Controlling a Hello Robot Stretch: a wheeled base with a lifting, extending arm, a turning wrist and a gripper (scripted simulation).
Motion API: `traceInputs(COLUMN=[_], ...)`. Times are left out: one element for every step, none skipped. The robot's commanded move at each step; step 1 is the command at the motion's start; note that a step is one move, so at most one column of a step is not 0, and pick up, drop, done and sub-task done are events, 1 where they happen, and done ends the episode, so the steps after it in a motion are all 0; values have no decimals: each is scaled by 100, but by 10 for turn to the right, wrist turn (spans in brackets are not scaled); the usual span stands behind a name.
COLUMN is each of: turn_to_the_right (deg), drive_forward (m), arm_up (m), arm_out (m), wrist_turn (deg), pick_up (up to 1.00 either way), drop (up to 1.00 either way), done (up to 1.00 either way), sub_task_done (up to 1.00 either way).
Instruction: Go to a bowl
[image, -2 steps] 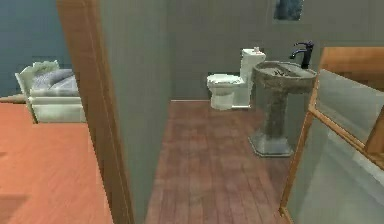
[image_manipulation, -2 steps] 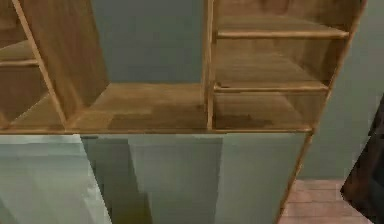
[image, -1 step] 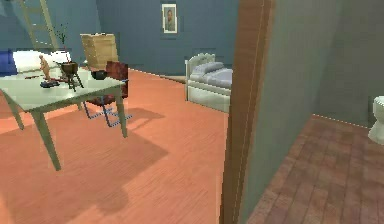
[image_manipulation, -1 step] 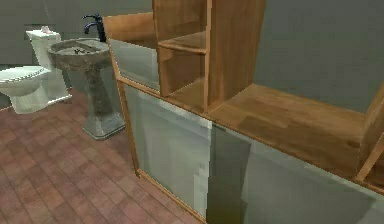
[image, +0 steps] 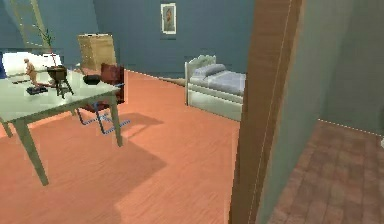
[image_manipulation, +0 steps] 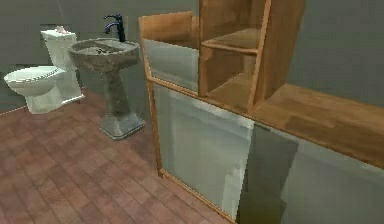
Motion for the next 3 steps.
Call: traceInputs(turn_to_the_right=[-270, 0, 0], drive_forward=[0, 100, 65], arm_up=[0, 0, 0], arm_out=[0, 0, 0], wrist_turn=[0, 0, 0], pick_up=[0, 0, 0], drop=[0, 0, 0], done=[0, 0, 0], sub_task_done=[0, 0, 0])
